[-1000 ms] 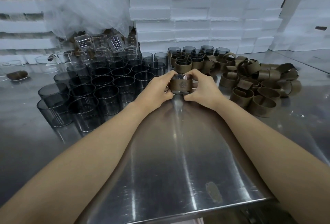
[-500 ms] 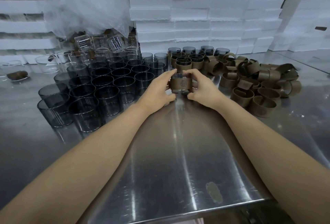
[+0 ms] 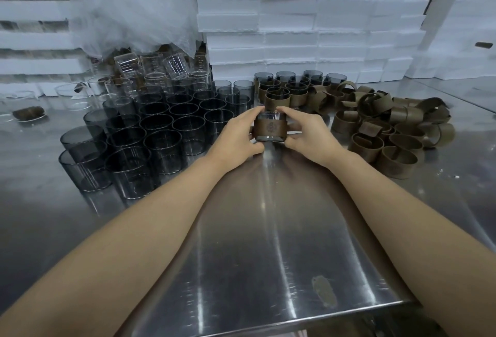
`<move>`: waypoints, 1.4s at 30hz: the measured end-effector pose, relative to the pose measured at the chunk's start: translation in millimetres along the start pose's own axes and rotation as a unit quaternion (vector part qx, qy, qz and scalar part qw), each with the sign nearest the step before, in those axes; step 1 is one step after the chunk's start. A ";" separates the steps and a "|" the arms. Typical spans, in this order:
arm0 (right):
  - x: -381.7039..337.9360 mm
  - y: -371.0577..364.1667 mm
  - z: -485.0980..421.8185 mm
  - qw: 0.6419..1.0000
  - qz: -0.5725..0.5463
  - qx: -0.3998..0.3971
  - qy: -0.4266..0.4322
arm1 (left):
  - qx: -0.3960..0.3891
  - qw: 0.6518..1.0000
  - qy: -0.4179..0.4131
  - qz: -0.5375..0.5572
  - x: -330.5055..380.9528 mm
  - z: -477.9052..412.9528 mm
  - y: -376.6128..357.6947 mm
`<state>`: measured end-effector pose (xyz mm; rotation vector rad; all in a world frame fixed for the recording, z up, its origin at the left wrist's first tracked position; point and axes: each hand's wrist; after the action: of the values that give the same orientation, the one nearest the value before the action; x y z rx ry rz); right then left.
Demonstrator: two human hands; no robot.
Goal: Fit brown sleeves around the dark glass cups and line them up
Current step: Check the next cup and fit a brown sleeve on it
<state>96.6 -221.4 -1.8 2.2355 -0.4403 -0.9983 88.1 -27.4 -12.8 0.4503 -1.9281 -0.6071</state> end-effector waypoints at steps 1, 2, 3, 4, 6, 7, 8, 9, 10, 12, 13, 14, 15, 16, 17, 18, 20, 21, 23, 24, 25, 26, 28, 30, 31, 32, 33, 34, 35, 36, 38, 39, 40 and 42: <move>0.3 0.1 -0.3 1.000 0.003 -0.003 0.004 | 0.000 1.000 -0.004 0.000 0.3 0.5 0.3; 0.7 0.1 -0.7 1.000 0.006 -0.006 0.009 | 0.000 1.000 -0.008 0.001 0.5 1.0 0.7; 1.2 0.0 -1.0 1.000 0.007 -0.008 0.013 | 0.000 1.000 -0.011 0.001 0.6 1.4 0.8; 1.7 -0.1 -1.1 1.000 0.008 -0.008 0.016 | 0.001 1.000 -0.012 0.002 0.6 1.5 0.9; 2.5 -0.7 -1.5 1.000 0.012 -0.006 0.021 | 0.001 1.000 -0.014 0.000 0.2 1.3 0.7; 3.0 -0.9 -1.9 1.000 0.014 -0.005 0.023 | 0.002 1.000 -0.014 -0.001 0.2 1.1 0.6; 3.4 -1.1 -2.2 1.000 0.016 -0.006 0.024 | 0.002 1.000 -0.013 -0.002 0.1 1.1 0.5; 3.8 -1.3 -2.5 1.000 0.017 -0.008 0.025 | 0.002 1.000 -0.013 -0.001 0.0 1.1 0.5; 4.0 -1.5 -2.6 0.999 0.017 -0.009 0.026 | 0.002 1.000 -0.014 0.000 -0.1 1.1 0.4; 4.3 -1.4 -2.7 0.999 0.020 -0.008 0.029 | 0.001 1.000 -0.016 -0.001 -0.2 1.0 0.6; 4.2 -1.2 -2.8 0.999 0.024 -0.008 0.031 | 0.001 1.000 -0.016 -0.004 -0.2 1.0 0.8; 3.8 -1.1 -2.8 0.999 0.029 -0.007 0.034 | 0.000 1.000 -0.015 -0.007 0.0 1.0 1.1; 3.3 -0.9 -2.6 0.999 0.031 -0.007 0.036 | -0.001 1.000 -0.014 -0.007 0.1 1.1 1.2; 2.8 -0.8 -2.5 0.999 0.033 -0.007 0.037 | -0.001 1.000 -0.014 -0.008 0.2 1.0 1.4; 2.5 -0.7 -2.4 0.999 0.034 -0.007 0.037 | -0.001 1.000 -0.014 -0.008 0.3 1.0 1.5; 2.2 -0.9 -2.3 0.999 0.035 -0.006 0.039 | -0.001 1.000 -0.014 -0.009 0.4 0.9 1.6; 2.3 -0.8 -2.3 0.998 0.036 -0.002 0.044 | -0.003 1.000 -0.015 -0.011 0.6 0.7 1.8; 2.4 -0.6 -2.3 0.998 0.036 0.000 0.047 | -0.005 1.000 -0.015 -0.009 0.7 0.8 1.8; 2.8 -0.4 -2.8 0.998 0.035 -0.001 0.047 | -0.004 1.000 -0.014 -0.008 1.1 0.9 1.7; 3.2 -0.7 -3.2 0.999 0.031 -0.002 0.043 | -0.003 1.000 -0.013 -0.008 1.2 1.0 1.6; 3.7 -1.2 -3.6 0.999 0.025 -0.003 0.037 | -0.002 1.000 -0.013 -0.007 1.2 0.9 1.6; 4.2 -1.8 -3.7 0.999 0.019 -0.003 0.032 | -0.001 1.000 -0.012 -0.003 1.1 0.7 1.4; 4.6 -2.2 -4.0 1.000 0.006 -0.003 0.024 | -0.001 1.000 -0.006 0.010 -0.1 0.0 0.7; 4.2 -1.1 -3.9 0.999 -0.032 -0.012 0.021 | 0.005 1.000 0.005 0.017 -1.7 -0.9 -0.3; 2.8 -0.7 -3.4 0.998 -0.064 -0.018 0.015 | 0.010 1.000 0.012 0.018 -2.4 -1.3 -0.8; 1.3 -0.9 -2.8 0.996 -0.089 -0.021 0.012 | 0.015 1.000 0.018 0.019 -3.0 -1.5 -1.0; 0.0 -1.8 -2.4 0.995 -0.099 -0.017 0.013 | 0.019 0.999 0.022 0.020 -3.7 -1.9 -1.3; -0.6 -3.2 -2.3 0.995 -0.095 -0.008 0.017 | 0.023 0.999 0.024 0.019 -4.1 -2.2 -1.5; -0.4 -4.2 -2.1 0.996 -0.090 0.001 0.023 | 0.024 0.999 0.025 0.017 -4.3 -2.4 -1.7; 0.1 -5.0 -1.9 0.996 -0.088 0.010 0.028 | 0.023 0.999 0.026 0.014 -4.3 -2.5 -1.9; 1.2 -4.9 -1.5 0.994 -0.100 0.022 0.022 | 0.020 0.999 0.028 0.010 -4.1 -2.6 -1.7; 1.7 -4.4 -1.1 0.993 -0.111 0.024 0.017 | 0.018 0.999 0.030 0.009 -4.1 -2.6 -1.6; 1.9 -3.6 -0.9 0.993 -0.118 0.025 0.014 | 0.017 0.999 0.031 0.007 -4.0 -2.5 -1.5; 1.1 -2.4 -0.5 0.992 -0.120 0.025 0.013 | 0.015 0.999 0.033 0.004 -2.9 -1.8 -1.4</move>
<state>97.8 -220.0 -3.8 2.3837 -0.1896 -1.0876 91.1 -27.3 -15.1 0.4767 -1.8781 -0.5521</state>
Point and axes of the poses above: each hand's wrist, its own z-axis away from the middle knuckle, its own y-axis out of the back of the hand, x = y × z, and after that the axes turned 8 degrees about y, right-handed
